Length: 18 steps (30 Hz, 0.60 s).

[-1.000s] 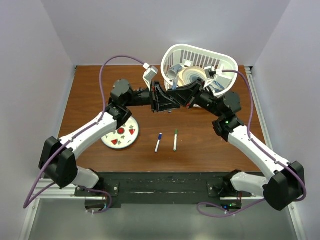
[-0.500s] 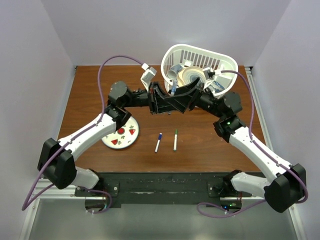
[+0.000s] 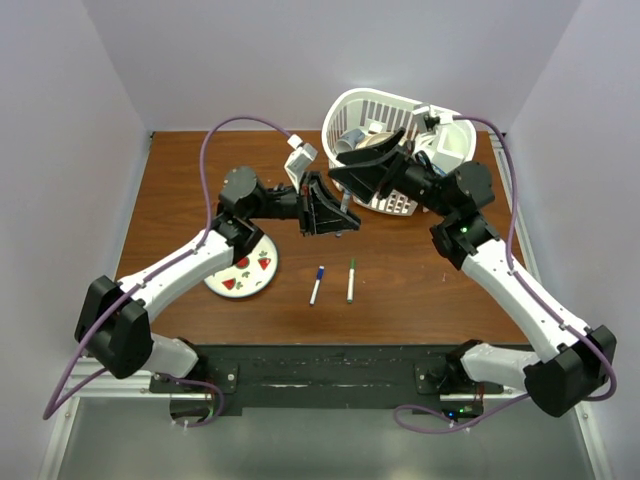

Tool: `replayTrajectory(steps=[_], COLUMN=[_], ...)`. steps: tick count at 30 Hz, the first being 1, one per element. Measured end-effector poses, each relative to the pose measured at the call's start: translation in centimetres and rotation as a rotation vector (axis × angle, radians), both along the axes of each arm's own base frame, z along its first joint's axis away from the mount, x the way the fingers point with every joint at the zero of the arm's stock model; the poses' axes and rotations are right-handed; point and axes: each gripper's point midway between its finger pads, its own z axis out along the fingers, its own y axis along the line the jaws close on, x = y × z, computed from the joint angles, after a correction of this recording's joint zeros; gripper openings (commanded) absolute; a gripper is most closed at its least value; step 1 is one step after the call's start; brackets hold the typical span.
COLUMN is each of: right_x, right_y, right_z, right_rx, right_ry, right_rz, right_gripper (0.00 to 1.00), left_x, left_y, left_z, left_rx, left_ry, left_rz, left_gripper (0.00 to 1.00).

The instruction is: Insert the pens into the pen caps

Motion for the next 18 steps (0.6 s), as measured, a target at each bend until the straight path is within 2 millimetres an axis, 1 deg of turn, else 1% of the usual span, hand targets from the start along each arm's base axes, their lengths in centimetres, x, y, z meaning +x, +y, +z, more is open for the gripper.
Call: replayTrajectory(steps=[1, 2, 4, 7, 8, 9, 10, 14, 18], right_x=[0.1, 0.3, 0.6, 0.9, 0.9, 0.8, 0.7, 0.1, 0.0], right_y=[0.1, 0.1, 0.3, 0.6, 0.6, 0.7, 0.7, 0.8, 0.4], right_z=[0.1, 0.3, 0.1, -0.5, -0.8, -1.2, -1.7, -3.2, -4.0], right_rx=[-0.001, -0.001, -0.006, -0.012, -0.015, -0.016, -0.021, -0.019, -0.01], right_ry=[-0.001, -0.002, 0.003, 0.022, 0.032, 0.039, 0.046, 0.06, 0.057], right_rz=[-0.002, -0.002, -0.001, 0.005, 0.01, 0.016, 0.024, 0.04, 0.016], right_gripper=[0.63, 0.56, 0.51, 0.4, 0.29, 0.08, 0.0, 0.0, 0.0], left_x=[-0.1, -0.1, -0.2, -0.1, -0.1, 0.0, 0.1, 0.5, 0.8], left_y=[-0.1, -0.1, -0.1, -0.1, -0.1, -0.1, -0.2, -0.3, -0.6], left_z=[0.0, 0.0, -0.1, -0.1, -0.1, -0.2, -0.2, -1.2, -2.0], left_rx=[0.0, 0.0, 0.001, 0.002, 0.002, 0.003, 0.003, 0.044, 0.086], left_ry=[-0.002, -0.006, -0.01, -0.013, -0.011, -0.008, -0.008, 0.032, 0.046], left_rz=[-0.002, -0.004, -0.005, -0.003, -0.001, 0.003, 0.008, 0.028, 0.034], left_gripper=[0.0, 0.0, 0.0, 0.0, 0.0, 0.0, 0.0, 0.0, 0.0])
